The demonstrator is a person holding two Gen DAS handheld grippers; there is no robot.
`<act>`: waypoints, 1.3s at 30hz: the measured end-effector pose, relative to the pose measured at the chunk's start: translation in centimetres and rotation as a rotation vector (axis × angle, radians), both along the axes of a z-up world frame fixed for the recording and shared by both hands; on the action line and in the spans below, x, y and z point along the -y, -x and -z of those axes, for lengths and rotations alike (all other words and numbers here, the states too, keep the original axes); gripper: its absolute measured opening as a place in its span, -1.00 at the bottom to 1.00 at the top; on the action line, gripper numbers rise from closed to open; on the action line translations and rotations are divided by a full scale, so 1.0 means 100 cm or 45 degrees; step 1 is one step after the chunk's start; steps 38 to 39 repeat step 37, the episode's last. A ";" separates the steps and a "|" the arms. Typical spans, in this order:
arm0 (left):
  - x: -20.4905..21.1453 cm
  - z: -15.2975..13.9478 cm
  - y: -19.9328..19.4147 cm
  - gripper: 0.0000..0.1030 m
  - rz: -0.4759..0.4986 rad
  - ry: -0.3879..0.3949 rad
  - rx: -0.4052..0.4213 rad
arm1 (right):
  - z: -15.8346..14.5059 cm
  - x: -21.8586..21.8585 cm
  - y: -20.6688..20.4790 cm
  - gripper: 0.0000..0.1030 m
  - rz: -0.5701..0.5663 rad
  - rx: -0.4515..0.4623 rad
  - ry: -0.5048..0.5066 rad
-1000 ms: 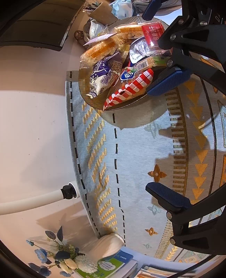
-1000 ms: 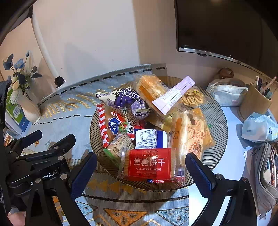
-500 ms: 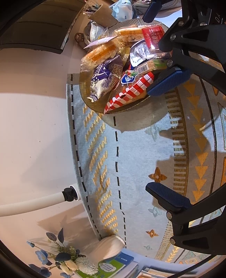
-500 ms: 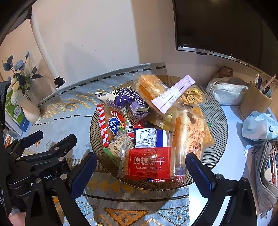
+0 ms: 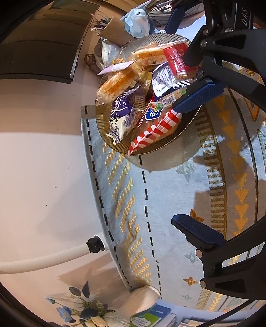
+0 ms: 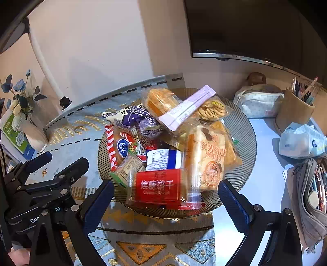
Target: Organize snacks
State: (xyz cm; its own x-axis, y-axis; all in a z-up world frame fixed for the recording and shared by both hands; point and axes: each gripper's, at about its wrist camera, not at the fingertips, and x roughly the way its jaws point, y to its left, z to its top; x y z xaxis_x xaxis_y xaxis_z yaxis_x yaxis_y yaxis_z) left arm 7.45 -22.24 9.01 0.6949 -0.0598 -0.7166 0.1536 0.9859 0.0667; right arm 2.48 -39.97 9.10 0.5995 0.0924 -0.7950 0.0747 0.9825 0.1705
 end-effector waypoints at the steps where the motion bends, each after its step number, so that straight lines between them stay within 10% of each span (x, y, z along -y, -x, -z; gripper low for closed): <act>1: 0.001 0.000 0.000 0.93 0.001 0.000 0.000 | 0.000 0.001 0.001 0.96 0.001 0.000 -0.003; 39: -0.023 -0.011 0.023 0.93 -0.007 0.019 0.001 | -0.021 -0.030 0.021 0.96 -0.048 0.036 0.003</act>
